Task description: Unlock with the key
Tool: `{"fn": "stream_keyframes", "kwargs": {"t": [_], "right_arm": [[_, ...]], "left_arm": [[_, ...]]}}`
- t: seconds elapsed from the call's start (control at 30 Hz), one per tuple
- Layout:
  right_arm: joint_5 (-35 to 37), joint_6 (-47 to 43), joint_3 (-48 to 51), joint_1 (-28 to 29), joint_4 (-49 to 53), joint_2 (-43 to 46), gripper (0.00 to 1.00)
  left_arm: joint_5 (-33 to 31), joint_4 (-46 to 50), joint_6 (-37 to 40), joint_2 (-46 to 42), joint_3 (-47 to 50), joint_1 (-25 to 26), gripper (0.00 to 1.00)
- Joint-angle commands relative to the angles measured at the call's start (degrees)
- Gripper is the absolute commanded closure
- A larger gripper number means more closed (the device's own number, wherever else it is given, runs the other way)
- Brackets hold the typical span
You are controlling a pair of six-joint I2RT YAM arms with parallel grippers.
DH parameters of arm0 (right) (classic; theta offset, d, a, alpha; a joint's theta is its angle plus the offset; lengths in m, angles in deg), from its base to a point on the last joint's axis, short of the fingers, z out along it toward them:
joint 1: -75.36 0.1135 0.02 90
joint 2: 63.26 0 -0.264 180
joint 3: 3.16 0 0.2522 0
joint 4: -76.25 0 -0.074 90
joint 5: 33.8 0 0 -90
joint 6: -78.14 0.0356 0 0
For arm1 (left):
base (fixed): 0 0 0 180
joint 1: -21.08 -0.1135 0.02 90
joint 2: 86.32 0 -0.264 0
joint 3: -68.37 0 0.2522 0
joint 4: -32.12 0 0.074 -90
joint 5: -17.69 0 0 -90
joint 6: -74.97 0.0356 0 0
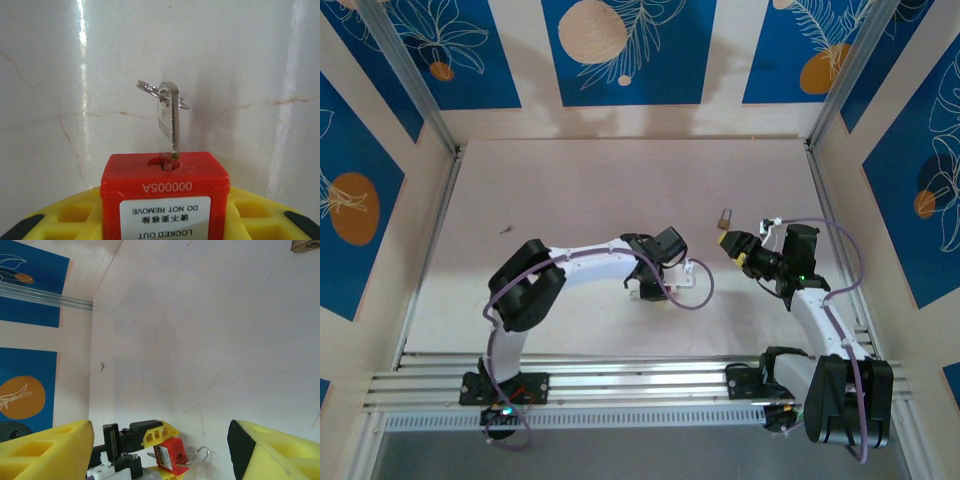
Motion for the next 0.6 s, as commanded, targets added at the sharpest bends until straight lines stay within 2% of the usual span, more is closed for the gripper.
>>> {"fn": "stream_keyframes", "kwargs": {"t": [0.0,0.57], "right_arm": [[-1.28,-0.67,0.64,0.38,0.50,0.34,0.28],[-1.35,-0.90,0.36,0.30,0.49,-0.08,0.28]], "left_arm": [[1.64,1.88,0.61,1.45,-2.05,-0.72,0.63],[-2.56,-0.15,5.51,6.89,-4.57,-4.87,0.56]]}}
